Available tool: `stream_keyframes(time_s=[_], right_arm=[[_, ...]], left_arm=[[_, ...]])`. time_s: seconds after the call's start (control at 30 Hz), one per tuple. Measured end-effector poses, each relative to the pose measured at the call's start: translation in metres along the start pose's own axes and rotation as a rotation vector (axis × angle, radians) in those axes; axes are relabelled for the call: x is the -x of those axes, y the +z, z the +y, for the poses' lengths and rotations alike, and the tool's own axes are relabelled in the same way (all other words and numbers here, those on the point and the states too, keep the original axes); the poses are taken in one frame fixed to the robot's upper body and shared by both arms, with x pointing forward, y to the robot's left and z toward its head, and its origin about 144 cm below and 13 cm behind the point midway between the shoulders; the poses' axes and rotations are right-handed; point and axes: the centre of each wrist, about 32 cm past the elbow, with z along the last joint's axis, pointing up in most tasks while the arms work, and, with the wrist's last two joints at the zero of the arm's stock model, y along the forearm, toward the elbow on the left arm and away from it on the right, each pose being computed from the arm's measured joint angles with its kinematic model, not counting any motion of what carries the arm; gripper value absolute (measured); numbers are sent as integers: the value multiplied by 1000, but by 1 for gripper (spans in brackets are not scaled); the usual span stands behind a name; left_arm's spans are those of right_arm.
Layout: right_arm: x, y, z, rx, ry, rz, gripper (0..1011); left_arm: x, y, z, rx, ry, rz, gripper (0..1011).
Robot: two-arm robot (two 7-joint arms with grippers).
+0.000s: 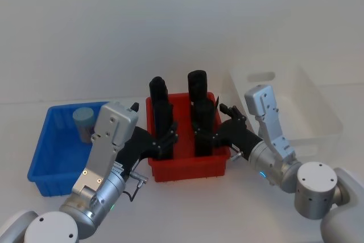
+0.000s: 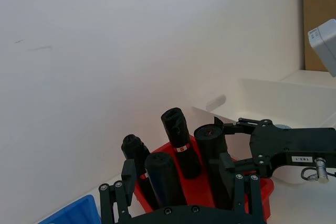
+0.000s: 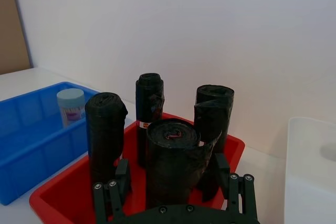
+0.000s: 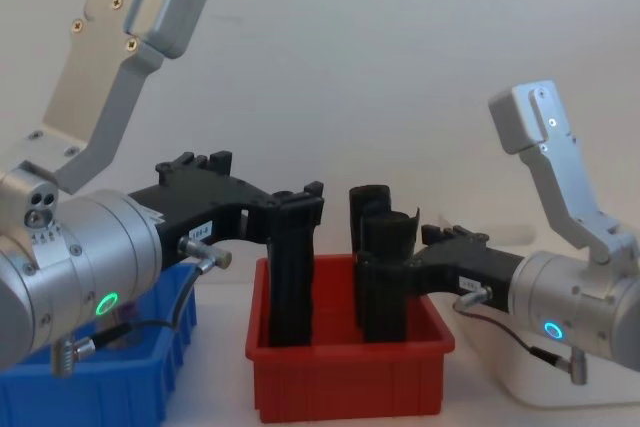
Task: Pick the cotton swabs from the blue box and place them into the white box.
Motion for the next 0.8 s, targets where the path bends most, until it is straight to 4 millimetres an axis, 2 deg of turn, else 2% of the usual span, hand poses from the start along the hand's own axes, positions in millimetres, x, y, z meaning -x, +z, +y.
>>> stream_keyframes(time_s=[0.47, 0.8], right_arm=[[-4, 0, 18, 1, 32, -1, 1001], [-6, 1, 25, -1, 43, -3, 777]], left_arm=[[0, 0, 0, 0, 0, 0, 1004], [0, 0, 0, 0, 0, 0, 1004]])
